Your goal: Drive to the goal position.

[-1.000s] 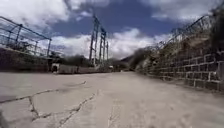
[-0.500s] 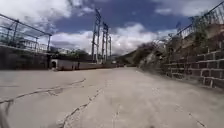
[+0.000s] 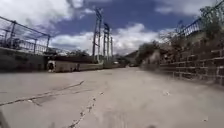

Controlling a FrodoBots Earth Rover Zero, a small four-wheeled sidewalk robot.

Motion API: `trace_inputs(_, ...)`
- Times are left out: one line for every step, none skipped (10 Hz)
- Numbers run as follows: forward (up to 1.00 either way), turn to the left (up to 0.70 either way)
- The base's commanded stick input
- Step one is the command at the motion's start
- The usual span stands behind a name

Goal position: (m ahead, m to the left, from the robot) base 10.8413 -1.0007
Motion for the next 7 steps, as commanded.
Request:
trace_inputs(1.00, -0.18)
trace_inputs(1.00, -0.07)
trace_inputs(1.00, -0.04)
trace_inputs(1.00, -0.15)
trace_inputs(1.00, -0.25)
trace_inputs(1.00, -0.27)
trace_inputs(1.00, -0.27)
